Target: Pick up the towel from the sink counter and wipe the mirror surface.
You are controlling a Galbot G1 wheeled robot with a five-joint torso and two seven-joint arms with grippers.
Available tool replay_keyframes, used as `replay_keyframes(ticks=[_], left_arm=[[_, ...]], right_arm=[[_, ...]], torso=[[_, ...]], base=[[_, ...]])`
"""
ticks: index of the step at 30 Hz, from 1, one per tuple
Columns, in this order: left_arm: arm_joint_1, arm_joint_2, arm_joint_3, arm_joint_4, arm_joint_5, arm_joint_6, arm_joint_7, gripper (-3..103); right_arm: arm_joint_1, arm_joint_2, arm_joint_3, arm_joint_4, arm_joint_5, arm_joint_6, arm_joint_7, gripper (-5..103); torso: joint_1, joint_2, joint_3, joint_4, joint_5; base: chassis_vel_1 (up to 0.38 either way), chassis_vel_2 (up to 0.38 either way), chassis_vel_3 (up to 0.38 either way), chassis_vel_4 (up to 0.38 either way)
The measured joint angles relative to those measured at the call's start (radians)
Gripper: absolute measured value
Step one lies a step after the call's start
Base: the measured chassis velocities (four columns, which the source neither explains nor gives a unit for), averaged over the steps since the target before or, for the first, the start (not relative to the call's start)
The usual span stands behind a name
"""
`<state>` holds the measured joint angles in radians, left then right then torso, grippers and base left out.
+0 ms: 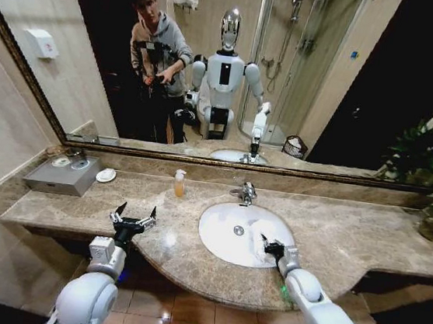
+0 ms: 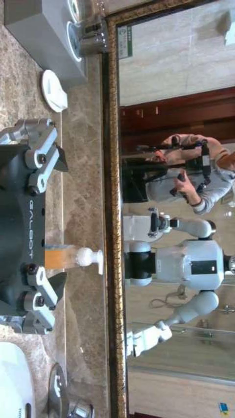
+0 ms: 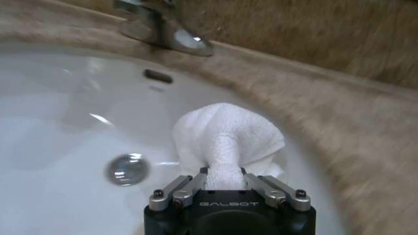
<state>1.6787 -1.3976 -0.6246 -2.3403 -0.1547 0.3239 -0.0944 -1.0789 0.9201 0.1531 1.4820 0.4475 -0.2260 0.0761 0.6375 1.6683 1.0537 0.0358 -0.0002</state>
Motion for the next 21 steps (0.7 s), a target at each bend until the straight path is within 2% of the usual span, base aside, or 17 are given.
replay_keyframes(ticks=[3,7,8,9,10,13,16,17,18,19,20,21], left_arm=[[0.0,0.0,0.0,0.0,0.0,0.0,0.0,100],[0.0,0.0,0.0,0.0,0.0,0.0,0.0,100],[0.0,0.0,0.0,0.0,0.0,0.0,0.0,100],[0.0,0.0,0.0,0.0,0.0,0.0,0.0,100],[0.0,0.0,0.0,0.0,0.0,0.0,0.0,100],[0.0,0.0,0.0,0.0,0.0,0.0,0.0,100],[0.0,0.0,0.0,0.0,0.0,0.0,0.0,100],[0.0,0.001,0.0,0.0,0.0,0.0,0.0,100],[0.0,0.001,0.0,0.0,0.0,0.0,0.0,100],[0.0,0.0,0.001,0.0,0.0,0.0,0.0,100],[0.0,0.0,0.0,0.0,0.0,0.0,0.0,100],[0.0,0.0,0.0,0.0,0.0,0.0,0.0,100]], right_arm=[[0.046,-0.008,-0.041,-0.059,-0.089,0.012,-0.025,13],[0.067,0.033,-0.084,-0.097,-0.121,0.019,-0.042,13],[0.072,0.06,-0.086,-0.109,-0.135,0.029,-0.047,13],[0.075,0.088,-0.087,-0.118,-0.148,0.035,-0.054,13],[0.075,0.088,-0.087,-0.118,-0.148,0.035,-0.054,13],[0.094,0.153,-0.095,-0.133,-0.147,0.034,-0.058,13],[0.109,0.175,-0.095,-0.136,-0.12,0.021,-0.047,13],[0.126,0.184,-0.11,-0.121,-0.077,-0.009,-0.03,13],[0.126,0.184,-0.11,-0.121,-0.077,-0.009,-0.03,13],[0.15,0.177,-0.184,-0.1,-0.03,-0.035,-0.016,13],[0.183,0.155,-0.249,-0.08,0.037,-0.071,-0.003,13],[0.183,0.155,-0.249,-0.08,0.037,-0.071,-0.003,13]], torso=[[0.0,0.0,0.0,0.0,-0.0001],[0.0,0.0,0.0,-0.0004,0.0],[0.0,0.0,-0.001,-0.0002,-0.0032],[0.0,0.001,-0.001,-0.0005,-0.004],[0.0,0.001,-0.001,-0.0005,-0.004],[-0.001,0.002,-0.002,-0.0007,-0.0043],[-0.001,0.001,-0.001,-0.0014,-0.0042],[-0.001,0.0,0.0,-0.0013,0.0025],[-0.001,0.0,0.0,-0.0013,0.0025],[0.0,-0.001,0.001,-0.0003,0.0028],[0.0,-0.001,0.002,0.002,0.0068],[0.0,-0.001,0.002,0.002,0.0068]], base=[[0.0,0.0,0.0,0.0],[0.0,0.0,0.0,0.0],[0.0,0.0,0.0,0.0],[0.0,0.0,0.0,0.0],[0.0,0.0,0.0,0.0],[0.0,0.0,0.0,0.0],[-0.002,-0.019,-0.01,0.005],[-0.046,-0.056,-0.003,0.004],[-0.046,-0.056,-0.003,0.004],[0.0,0.0,0.0,0.0],[0.0,0.0,0.0,0.0],[0.0,0.0,0.0,0.0]])
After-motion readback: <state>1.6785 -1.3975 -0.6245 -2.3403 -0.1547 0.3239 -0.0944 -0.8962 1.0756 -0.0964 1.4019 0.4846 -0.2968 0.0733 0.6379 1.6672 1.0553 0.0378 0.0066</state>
